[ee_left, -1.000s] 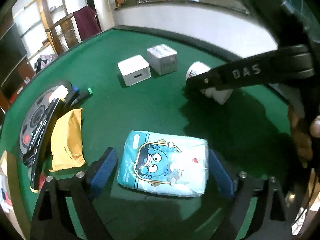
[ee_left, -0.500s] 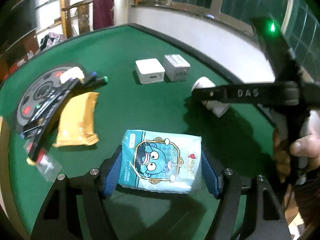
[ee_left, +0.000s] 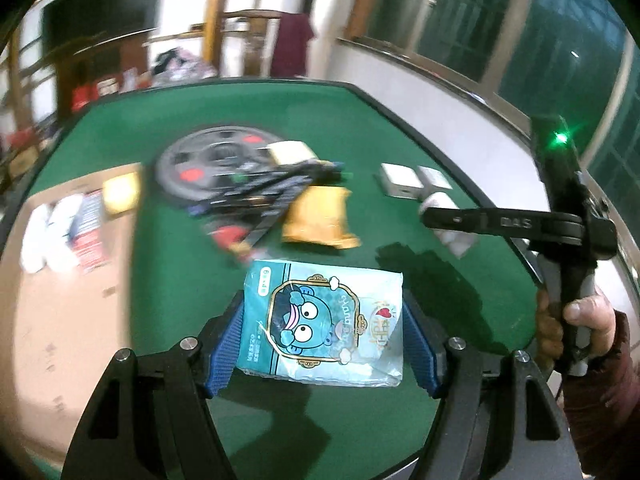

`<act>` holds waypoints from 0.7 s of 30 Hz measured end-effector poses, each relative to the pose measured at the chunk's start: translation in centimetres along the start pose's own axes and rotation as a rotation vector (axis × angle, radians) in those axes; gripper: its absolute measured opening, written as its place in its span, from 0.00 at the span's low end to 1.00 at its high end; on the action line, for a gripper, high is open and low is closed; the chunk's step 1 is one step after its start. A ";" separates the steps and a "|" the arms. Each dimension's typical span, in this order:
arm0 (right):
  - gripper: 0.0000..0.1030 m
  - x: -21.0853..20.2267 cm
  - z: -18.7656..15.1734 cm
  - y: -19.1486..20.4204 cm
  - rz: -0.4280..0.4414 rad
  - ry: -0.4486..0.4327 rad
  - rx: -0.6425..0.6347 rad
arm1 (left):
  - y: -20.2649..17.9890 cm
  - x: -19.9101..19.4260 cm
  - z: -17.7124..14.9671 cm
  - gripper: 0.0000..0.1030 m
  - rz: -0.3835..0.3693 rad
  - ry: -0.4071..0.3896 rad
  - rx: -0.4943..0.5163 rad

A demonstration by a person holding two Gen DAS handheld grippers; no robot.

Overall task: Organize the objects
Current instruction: 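Grasp the blue cartoon tissue pack with the left tool while the right tool carries the bottle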

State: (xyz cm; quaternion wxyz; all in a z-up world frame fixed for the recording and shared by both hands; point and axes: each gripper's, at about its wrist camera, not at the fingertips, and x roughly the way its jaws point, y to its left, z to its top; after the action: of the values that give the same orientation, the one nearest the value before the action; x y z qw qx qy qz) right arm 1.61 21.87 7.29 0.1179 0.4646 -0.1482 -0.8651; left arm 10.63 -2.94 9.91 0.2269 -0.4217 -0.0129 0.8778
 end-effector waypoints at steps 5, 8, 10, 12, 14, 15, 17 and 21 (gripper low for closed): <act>0.32 1.3 0.2 6.3 0.086 0.033 -0.063 | 7.5 -2.7 -0.6 0.64 0.172 -0.015 -0.089; 0.32 3.0 0.3 10.7 0.150 0.068 -0.098 | 11.9 -3.3 -0.8 0.64 0.256 0.006 -0.138; 0.32 4.4 0.3 13.7 0.183 0.091 -0.121 | 14.7 -3.1 -0.8 0.64 0.295 0.022 -0.174; 0.32 6.0 0.4 16.5 0.207 0.110 -0.143 | 17.5 -2.5 -0.8 0.64 0.334 0.039 -0.205; 0.33 8.0 0.5 19.6 0.233 0.138 -0.158 | 19.7 -1.3 -0.8 0.64 0.351 0.062 -0.231; 0.33 9.0 0.5 20.8 0.245 0.153 -0.162 | 20.4 -0.8 -0.8 0.64 0.354 0.071 -0.241; 0.33 10.8 0.4 23.2 0.255 0.176 -0.177 | 21.8 0.2 -0.8 0.64 0.367 0.087 -0.252; 0.33 13.9 0.4 26.4 0.239 0.203 -0.190 | 23.4 1.5 -0.9 0.64 0.347 0.115 -0.283</act>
State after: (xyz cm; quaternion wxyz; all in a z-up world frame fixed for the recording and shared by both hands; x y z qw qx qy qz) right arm -4.47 -7.31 6.51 0.2776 0.5153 -0.1073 -0.8037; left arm 1.44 -23.45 3.21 0.0114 -0.4944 -0.0502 0.8677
